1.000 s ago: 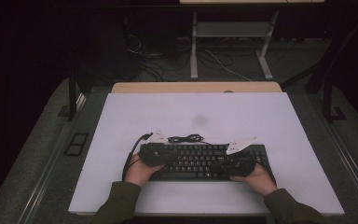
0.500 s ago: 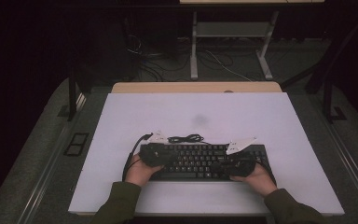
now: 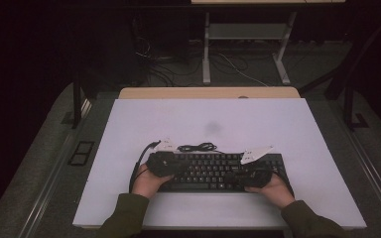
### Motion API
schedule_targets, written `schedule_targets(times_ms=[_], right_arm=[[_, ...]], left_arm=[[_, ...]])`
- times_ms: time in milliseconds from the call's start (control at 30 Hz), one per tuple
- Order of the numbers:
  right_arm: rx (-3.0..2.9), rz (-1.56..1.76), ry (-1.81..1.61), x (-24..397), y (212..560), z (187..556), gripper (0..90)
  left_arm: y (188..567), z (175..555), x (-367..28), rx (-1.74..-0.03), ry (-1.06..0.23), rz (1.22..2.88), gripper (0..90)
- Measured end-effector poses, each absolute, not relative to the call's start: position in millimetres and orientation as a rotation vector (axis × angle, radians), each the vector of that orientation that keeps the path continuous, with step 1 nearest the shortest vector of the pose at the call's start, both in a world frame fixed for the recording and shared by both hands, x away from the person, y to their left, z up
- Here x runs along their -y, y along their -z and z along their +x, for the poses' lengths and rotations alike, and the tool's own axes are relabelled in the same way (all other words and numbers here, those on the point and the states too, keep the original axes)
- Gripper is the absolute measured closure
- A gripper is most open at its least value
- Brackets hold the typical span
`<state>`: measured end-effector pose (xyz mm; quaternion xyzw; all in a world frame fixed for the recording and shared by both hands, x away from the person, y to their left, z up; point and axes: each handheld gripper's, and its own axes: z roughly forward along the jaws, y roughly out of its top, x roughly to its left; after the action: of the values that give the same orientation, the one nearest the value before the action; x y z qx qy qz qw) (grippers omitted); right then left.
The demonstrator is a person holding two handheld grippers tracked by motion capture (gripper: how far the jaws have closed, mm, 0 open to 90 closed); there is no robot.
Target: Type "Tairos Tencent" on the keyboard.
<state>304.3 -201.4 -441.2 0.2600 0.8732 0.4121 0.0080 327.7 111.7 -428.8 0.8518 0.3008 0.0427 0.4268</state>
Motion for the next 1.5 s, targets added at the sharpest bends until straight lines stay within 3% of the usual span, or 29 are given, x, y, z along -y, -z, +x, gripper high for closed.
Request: schedule_targets(times_ms=[200,333,500,733,867,967,1033,1400,1500], right_arm=[[-2.73,0.813,-1.289,201,441,304,89.3],[-2.729,0.813,-1.288,201,441,304,89.3],[-2.729,0.813,-1.288,201,441,304,89.3],[-2.729,0.813,-1.29,202,441,305,89.3],[-2.73,0.811,-1.292,202,442,305,89.3],[-2.73,0.812,-1.293,202,442,305,89.3],[-2.731,0.817,-1.297,202,442,305,89.3],[-2.676,0.796,-1.412,204,434,305,89.1],[-2.666,0.81,-1.437,204,432,305,83.5]], left_arm=[[426,325,-120,-0.758,-0.112,2.098,81.2],[425,322,-126,-0.763,-0.121,2.08,71.0],[424,319,-134,-0.766,-0.135,2.064,51.3],[425,314,-144,-0.76,-0.157,2.039,34.8],[426,310,-149,-0.762,-0.19,2.026,18.3],[426,308,-152,-0.768,-0.213,2.018,12.3],[427,306,-155,-0.772,-0.218,2.004,9.5],[432,300,-160,-0.78,-0.213,1.987,12.6],[432,299,-160,-0.776,-0.212,1.986,12.7]])
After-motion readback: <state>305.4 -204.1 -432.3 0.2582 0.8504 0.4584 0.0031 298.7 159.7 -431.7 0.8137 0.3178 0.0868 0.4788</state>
